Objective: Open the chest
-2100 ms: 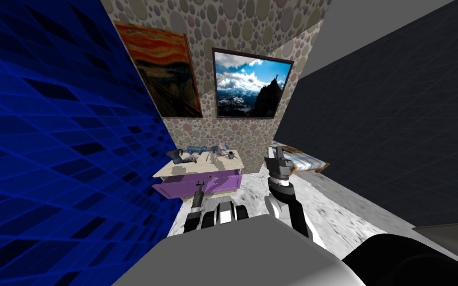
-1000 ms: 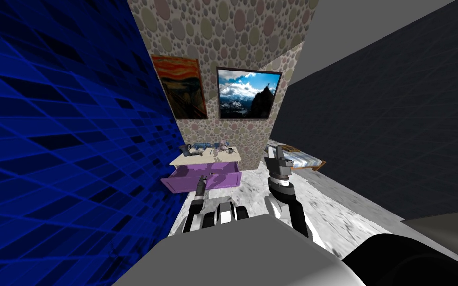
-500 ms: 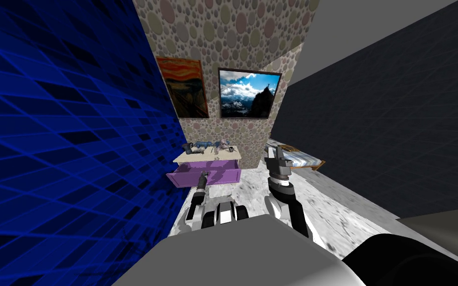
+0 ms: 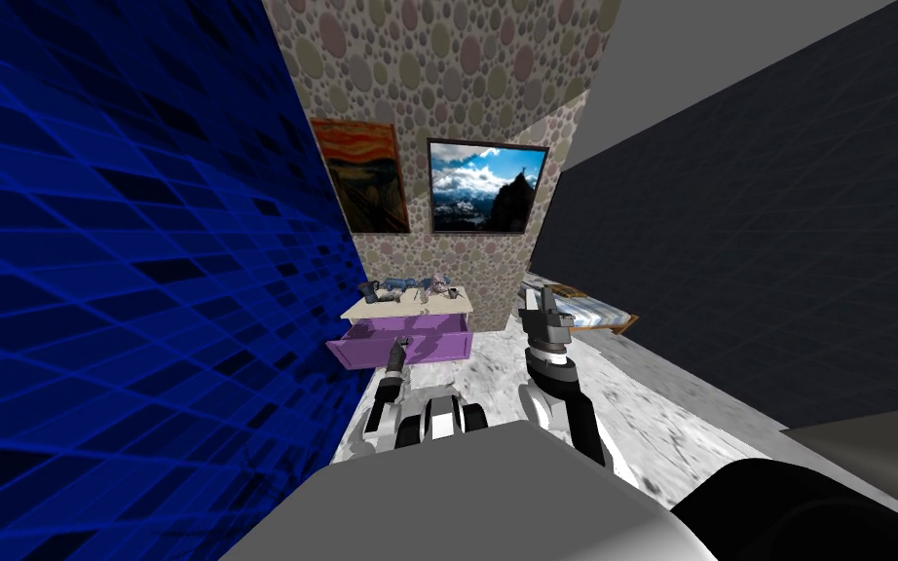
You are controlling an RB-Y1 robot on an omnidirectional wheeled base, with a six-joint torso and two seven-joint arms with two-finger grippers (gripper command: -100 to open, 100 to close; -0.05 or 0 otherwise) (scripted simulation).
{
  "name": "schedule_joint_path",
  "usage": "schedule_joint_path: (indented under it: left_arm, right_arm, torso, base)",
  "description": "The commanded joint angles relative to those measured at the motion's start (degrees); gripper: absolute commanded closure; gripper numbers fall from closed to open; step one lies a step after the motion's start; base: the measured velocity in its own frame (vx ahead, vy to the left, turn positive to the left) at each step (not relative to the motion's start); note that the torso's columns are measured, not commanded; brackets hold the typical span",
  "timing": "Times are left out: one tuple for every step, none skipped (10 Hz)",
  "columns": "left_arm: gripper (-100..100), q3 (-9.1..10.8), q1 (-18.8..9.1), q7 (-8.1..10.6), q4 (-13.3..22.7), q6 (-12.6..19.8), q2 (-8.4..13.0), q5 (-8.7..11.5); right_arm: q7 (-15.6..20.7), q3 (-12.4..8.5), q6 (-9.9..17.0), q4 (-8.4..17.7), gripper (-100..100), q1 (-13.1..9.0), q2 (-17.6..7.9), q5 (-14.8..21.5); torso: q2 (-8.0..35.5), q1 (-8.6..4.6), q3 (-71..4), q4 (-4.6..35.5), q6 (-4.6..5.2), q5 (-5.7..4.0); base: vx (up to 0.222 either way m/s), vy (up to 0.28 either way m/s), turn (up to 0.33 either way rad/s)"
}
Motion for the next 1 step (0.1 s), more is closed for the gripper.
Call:
schedule_joint_path:
  left_arm:
    - [0,0.0,0.0,0.0,0.0,0.0,0.0,0.0]
  right_arm:
    - [0.0,0.0,0.0,0.0,0,0.0,0.0,0.0]
  torso:
    - [0.0,0.01,0.0,0.0,0.0,0.01]
  base:
    - [0.0,0.0,0.0]
